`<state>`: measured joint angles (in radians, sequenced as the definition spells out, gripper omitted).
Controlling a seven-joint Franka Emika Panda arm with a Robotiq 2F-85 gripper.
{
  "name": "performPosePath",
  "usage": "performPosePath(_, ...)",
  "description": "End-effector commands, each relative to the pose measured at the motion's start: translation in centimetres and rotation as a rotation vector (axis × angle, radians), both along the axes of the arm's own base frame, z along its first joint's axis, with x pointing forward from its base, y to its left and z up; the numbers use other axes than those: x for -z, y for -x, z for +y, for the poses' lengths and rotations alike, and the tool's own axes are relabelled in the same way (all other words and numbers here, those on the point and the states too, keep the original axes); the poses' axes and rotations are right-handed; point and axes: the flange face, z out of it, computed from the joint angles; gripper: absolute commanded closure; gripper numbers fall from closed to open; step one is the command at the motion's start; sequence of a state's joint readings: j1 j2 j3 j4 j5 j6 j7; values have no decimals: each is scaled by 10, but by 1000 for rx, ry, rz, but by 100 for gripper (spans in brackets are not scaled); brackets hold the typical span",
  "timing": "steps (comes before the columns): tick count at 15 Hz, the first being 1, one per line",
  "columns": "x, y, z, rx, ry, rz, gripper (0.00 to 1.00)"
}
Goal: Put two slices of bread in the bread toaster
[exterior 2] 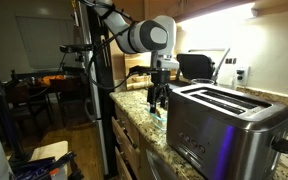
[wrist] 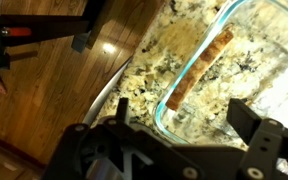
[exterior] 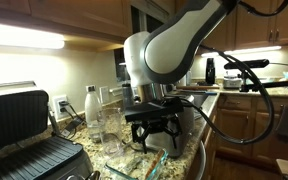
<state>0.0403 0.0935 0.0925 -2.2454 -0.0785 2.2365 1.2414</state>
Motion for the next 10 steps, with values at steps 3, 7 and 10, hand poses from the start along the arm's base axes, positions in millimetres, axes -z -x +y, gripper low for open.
performPosePath(3,3,-8,2,35,6,-18,0)
performPosePath(7,7,-11,3,38,3,-10,0)
performPosePath(10,9,-11,5,37,2,-5,0)
